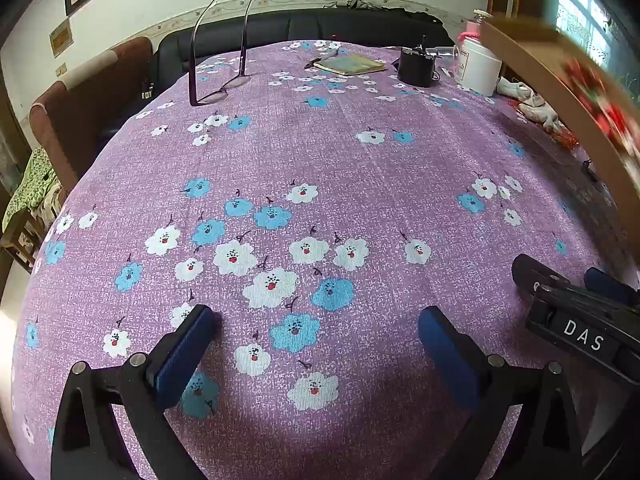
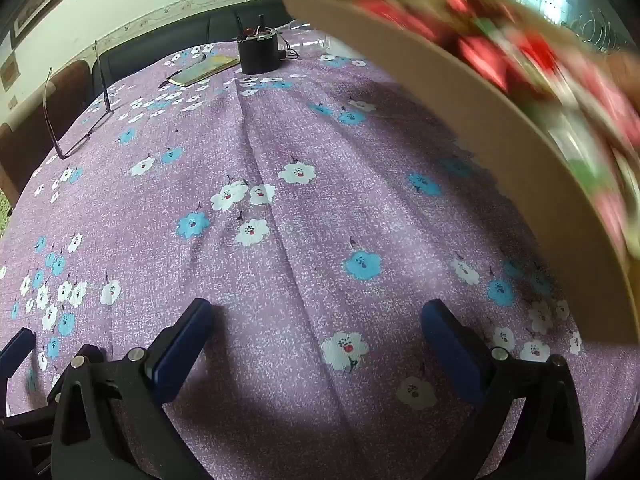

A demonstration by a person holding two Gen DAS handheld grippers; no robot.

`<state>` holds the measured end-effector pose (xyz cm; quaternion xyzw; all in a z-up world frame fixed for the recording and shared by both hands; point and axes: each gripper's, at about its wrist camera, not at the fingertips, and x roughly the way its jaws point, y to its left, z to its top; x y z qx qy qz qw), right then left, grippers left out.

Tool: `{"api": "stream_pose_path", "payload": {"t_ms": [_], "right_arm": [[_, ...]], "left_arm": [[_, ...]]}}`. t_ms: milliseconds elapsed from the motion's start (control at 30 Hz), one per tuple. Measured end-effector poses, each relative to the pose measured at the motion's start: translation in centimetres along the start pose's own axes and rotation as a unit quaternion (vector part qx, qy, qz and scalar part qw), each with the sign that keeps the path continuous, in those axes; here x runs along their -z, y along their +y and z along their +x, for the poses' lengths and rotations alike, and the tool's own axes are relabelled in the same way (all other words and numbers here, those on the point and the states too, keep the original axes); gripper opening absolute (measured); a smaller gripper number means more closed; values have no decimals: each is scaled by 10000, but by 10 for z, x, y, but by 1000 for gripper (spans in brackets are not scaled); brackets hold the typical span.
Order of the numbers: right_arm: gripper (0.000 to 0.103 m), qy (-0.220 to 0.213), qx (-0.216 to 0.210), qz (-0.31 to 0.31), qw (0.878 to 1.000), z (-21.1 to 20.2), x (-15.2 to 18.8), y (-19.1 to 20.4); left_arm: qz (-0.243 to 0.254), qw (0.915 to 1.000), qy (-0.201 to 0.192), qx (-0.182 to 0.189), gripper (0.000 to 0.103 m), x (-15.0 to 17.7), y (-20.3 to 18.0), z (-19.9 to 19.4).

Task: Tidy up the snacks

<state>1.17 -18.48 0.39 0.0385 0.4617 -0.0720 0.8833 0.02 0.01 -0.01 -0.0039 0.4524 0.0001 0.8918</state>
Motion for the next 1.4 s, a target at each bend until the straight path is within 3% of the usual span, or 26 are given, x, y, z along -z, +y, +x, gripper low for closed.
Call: {"api": "stream_pose_path", "payload": {"t_ms": [1400], "right_arm": [[103,-7,2,-3,10000,1,0,0]], "left_arm": [[13,10000,-26,-15,103,-1,0,-2]]}}
